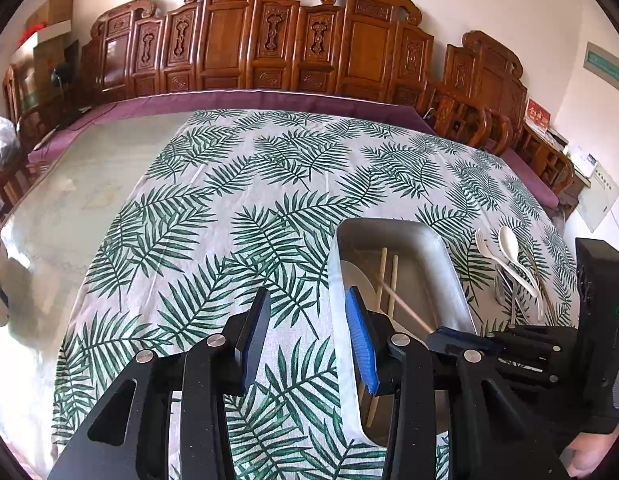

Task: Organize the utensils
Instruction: 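Lower the chopstick into the tray and open the right gripper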

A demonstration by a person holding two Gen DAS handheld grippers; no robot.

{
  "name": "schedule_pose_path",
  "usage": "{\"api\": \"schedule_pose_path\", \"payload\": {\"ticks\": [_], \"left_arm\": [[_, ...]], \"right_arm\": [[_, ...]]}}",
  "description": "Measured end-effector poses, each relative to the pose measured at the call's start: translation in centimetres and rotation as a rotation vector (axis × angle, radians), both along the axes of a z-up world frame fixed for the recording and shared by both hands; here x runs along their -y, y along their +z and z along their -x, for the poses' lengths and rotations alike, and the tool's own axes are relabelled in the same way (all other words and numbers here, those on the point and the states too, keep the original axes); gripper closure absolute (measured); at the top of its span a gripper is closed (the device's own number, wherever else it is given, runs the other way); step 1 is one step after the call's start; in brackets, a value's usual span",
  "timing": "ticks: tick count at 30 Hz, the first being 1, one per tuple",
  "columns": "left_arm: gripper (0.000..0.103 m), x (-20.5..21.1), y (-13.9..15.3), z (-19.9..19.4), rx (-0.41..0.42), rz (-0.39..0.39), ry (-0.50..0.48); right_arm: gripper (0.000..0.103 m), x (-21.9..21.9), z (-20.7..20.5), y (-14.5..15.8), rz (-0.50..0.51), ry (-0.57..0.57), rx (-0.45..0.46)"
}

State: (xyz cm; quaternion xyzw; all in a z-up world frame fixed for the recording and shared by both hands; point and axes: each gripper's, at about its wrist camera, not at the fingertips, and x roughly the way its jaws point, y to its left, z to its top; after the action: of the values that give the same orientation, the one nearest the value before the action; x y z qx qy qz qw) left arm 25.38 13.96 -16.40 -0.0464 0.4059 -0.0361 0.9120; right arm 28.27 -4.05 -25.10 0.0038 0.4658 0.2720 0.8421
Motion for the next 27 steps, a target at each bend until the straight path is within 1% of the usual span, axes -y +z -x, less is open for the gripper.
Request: {"api": "schedule_pose_path", "payload": {"ticks": [6, 8, 12, 14, 16, 19, 21, 23, 26, 27], "left_arm": [[0.066, 0.2, 0.0, 0.0, 0.001, 0.0, -0.003], [0.062, 0.5, 0.1, 0.1, 0.005, -0.001, -0.007], [0.057, 1.5, 0.5, 0.3, 0.018, -0.008, -0.024], [0.053, 2.2, 0.7, 0.5, 0.024, -0.009, -0.036], [0.052, 3.0, 0.8, 0.6, 0.03, -0.012, -0.053], [0.037, 4.6, 1.0, 0.8, 0.042, -0.031, -0.081], [0.031, 5.8, 1.2, 0.8, 0.052, -0.034, -0.099], [0.021, 6.7, 1.3, 0.8, 0.063, -0.034, -0.109], [0.015, 8.4, 1.6, 1.0, 0.072, -0.035, -0.133], [0.014, 8.9, 1.6, 1.0, 0.075, -0.035, -0.138]], "right_arm": [[0.094, -0.3, 0.5, 0.1, -0.023, 0.03, 0.006], [0.094, -0.2, 0.8, 0.4, -0.03, 0.038, 0.016], [0.094, 0.8, 1.5, 1.5, -0.029, 0.047, 0.056], [0.094, 1.9, 2.0, 2.3, -0.019, 0.045, 0.085], [0.094, 3.2, 2.3, 2.9, -0.011, 0.035, 0.109], [0.094, 5.8, 2.8, 4.0, -0.003, 0.008, 0.137], [0.094, 7.7, 3.1, 4.6, 0.006, -0.013, 0.154], [0.094, 9.8, 3.3, 5.1, 0.017, -0.037, 0.172], [0.094, 12.7, 3.6, 5.7, 0.041, -0.071, 0.195], [0.094, 13.6, 3.7, 5.9, 0.05, -0.082, 0.204]]}}
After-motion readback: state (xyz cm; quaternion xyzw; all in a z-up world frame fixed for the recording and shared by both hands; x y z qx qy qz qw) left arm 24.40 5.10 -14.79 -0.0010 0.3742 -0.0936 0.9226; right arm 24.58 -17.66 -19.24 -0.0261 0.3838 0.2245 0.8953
